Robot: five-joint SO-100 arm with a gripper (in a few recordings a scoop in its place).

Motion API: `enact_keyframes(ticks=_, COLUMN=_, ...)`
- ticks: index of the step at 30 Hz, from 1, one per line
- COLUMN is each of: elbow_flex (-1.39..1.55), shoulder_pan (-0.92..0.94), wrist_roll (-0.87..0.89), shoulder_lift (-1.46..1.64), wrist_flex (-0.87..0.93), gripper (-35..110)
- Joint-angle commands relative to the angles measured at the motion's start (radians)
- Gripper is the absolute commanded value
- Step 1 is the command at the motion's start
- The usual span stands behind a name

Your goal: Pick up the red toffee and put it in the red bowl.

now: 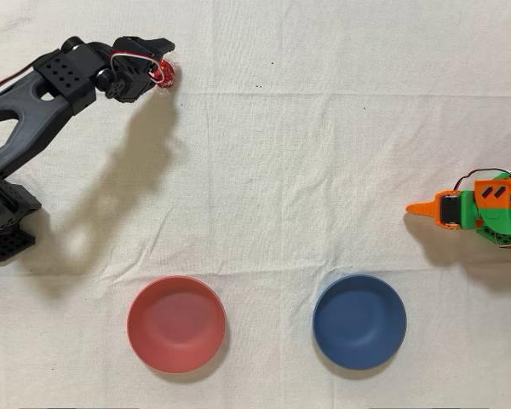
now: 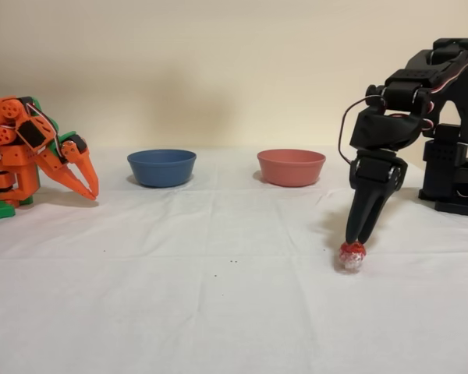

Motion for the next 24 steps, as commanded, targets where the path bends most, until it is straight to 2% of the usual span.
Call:
enact_keyframes(ticks=1, elbow_flex=-0.015, shoulder_pan=-0.009, wrist_roll=-0.002, shoulder_lift=0.02, wrist_flex=-0.012, gripper=30)
enact_keyframes(ticks=24, elbow_flex=0.029, shoulder_pan=0.015, wrist_roll=-0.034, shoulder_lift=-0.037, wrist_flex=-0.104, gripper=29)
